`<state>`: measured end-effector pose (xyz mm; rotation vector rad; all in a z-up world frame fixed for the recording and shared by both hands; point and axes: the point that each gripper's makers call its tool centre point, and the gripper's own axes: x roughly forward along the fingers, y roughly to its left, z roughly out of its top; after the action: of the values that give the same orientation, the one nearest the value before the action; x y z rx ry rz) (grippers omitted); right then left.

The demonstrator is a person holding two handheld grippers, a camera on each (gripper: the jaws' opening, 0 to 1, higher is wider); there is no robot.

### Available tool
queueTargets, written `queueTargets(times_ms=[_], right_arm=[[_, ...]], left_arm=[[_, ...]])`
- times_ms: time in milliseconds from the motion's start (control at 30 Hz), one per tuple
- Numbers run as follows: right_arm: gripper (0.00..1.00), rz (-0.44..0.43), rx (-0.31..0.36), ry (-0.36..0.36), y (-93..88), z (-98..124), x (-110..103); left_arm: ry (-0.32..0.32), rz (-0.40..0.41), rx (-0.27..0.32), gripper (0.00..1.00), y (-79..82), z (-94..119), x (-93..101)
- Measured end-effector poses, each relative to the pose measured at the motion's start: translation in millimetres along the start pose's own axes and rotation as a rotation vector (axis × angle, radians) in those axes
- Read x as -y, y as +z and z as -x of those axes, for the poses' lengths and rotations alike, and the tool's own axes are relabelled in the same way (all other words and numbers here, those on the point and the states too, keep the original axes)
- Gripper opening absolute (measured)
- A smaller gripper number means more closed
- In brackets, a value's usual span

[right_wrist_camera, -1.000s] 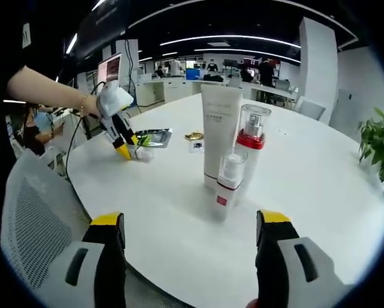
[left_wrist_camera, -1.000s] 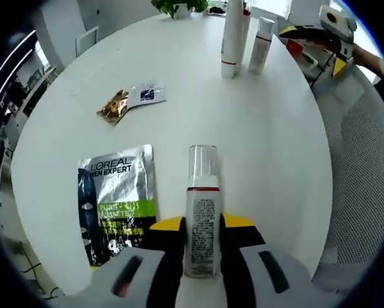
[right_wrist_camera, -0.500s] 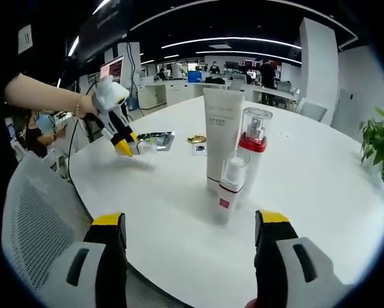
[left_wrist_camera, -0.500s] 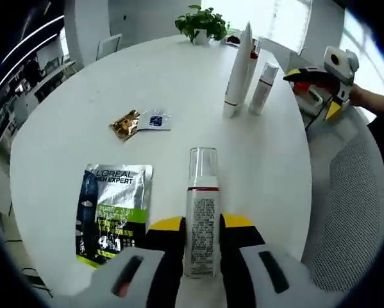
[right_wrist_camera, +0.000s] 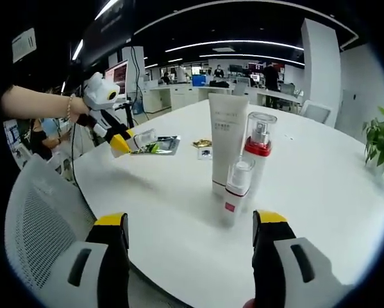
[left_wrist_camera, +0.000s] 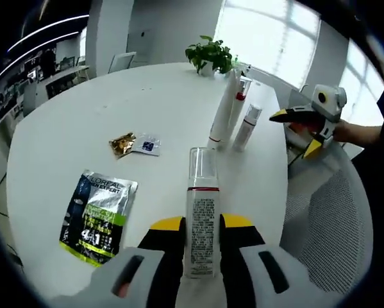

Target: Arrange the skincare products in the storage area until every visible bottle or jar stands upright without overlapping.

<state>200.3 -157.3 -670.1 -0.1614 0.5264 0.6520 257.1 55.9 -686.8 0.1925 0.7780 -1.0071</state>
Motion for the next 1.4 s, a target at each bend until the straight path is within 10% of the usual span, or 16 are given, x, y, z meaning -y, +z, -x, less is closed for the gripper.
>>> queueTargets(times_ms=[833,1400], right_arm=[[0.74,-0.046,0.060,0.154,10.7,2,-27],[0.66,-0.240,0.346,0.429,96.8,39,-63]], left_arm=[[-0.158,0.200,0.408,0.23,53.6,31,64.5],[-0.313,0.209,0.551,0.23,84.3,41,133.0]])
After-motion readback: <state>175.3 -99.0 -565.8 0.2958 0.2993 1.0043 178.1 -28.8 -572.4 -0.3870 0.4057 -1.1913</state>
